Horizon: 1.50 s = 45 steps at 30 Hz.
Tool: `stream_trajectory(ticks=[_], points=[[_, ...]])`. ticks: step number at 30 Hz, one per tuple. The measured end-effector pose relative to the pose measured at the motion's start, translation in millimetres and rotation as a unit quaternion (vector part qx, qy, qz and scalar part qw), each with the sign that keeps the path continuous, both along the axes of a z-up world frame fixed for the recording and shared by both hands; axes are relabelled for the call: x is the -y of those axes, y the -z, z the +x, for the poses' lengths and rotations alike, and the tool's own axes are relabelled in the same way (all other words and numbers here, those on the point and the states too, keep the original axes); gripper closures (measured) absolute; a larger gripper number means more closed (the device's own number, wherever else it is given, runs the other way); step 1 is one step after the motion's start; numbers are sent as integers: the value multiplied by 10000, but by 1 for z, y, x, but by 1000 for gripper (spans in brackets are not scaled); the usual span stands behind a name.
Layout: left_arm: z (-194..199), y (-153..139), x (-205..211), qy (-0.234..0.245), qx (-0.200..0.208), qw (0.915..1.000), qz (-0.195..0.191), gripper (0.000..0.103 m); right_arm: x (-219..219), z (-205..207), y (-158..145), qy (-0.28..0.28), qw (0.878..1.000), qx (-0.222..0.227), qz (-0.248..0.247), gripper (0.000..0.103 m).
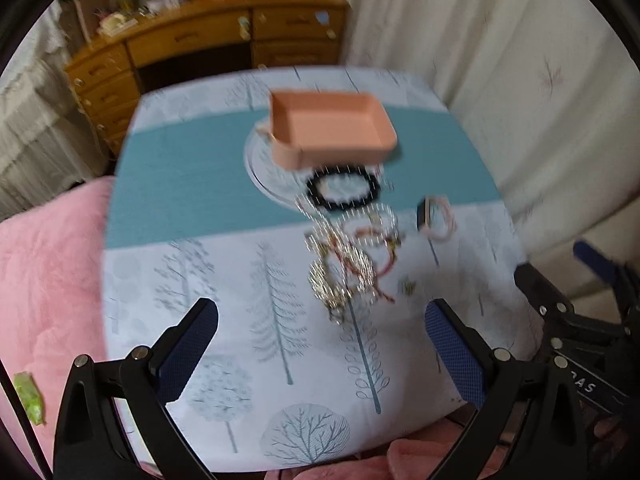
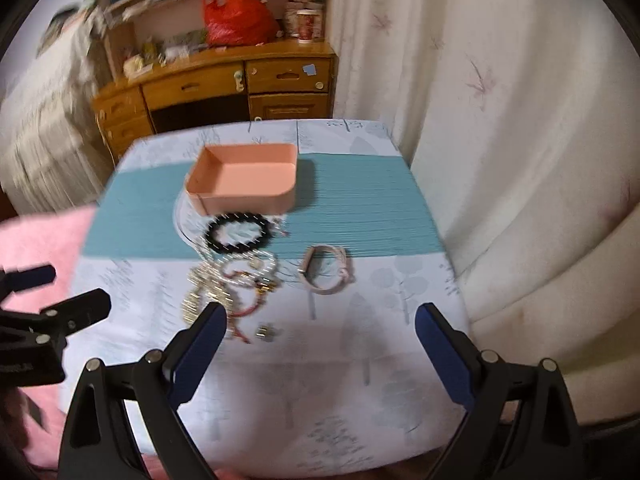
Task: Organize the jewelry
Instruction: 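Grasp the gold leaf hair comb with the left tool and lift it, then lower the gold comb into the pink tray and open the left tool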
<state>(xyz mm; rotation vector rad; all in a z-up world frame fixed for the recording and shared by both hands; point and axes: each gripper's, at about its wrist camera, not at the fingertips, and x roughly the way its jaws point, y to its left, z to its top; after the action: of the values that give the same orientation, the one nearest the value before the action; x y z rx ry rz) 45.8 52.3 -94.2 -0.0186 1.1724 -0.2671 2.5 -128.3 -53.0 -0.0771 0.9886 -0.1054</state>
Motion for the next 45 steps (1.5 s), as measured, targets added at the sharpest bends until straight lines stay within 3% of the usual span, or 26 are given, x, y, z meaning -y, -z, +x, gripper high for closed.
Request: stream_trajectory(ticks=[2,6,9,16,22,24,26,28,31,36,40,41,45], points=[[3,21,8,194,-104,9998,-35,1,-4,0,16,-312,9986,71,-415,7],[10,56,19,238,-179,9995,55,1,-4,7,44,-979,9925,170,-709,7],[19,74,21,55,-331,9992,-218,1,1,20,63,-1410,9883,258,-522,8],[41,111,39,-550,-548,9969,-149,3,14,66,110,-1658,9858,-64,263,41],[52,123,46,-852,-446,9953,104,3,18,85,132,-1686,9838,-373,482,44],[56,128,46,-875,-458,9949,183,9,20,88,138,-1783,9806,-536,617,54],[56,130,45,-888,-505,9947,135,19,22,92,144,-1806,9793,-690,599,75],[56,131,44,-891,-482,9948,87,27,25,94,148,-1778,9783,-809,693,90],[55,130,44,-852,-422,9954,66,30,29,97,146,-1790,9760,-787,958,97],[49,121,30,-1035,-372,9939,-24,30,35,102,128,-1798,9732,-620,1290,97],[44,94,19,-1101,-260,9936,-36,30,36,108,101,-1819,9707,-397,1520,99],[43,86,17,-1108,-227,9936,-18,30,36,109,91,-1841,9694,-279,1597,103],[48,45,9,-1081,-70,9941,-65,30,36,121,55,-1951,9624,193,1882,103]])
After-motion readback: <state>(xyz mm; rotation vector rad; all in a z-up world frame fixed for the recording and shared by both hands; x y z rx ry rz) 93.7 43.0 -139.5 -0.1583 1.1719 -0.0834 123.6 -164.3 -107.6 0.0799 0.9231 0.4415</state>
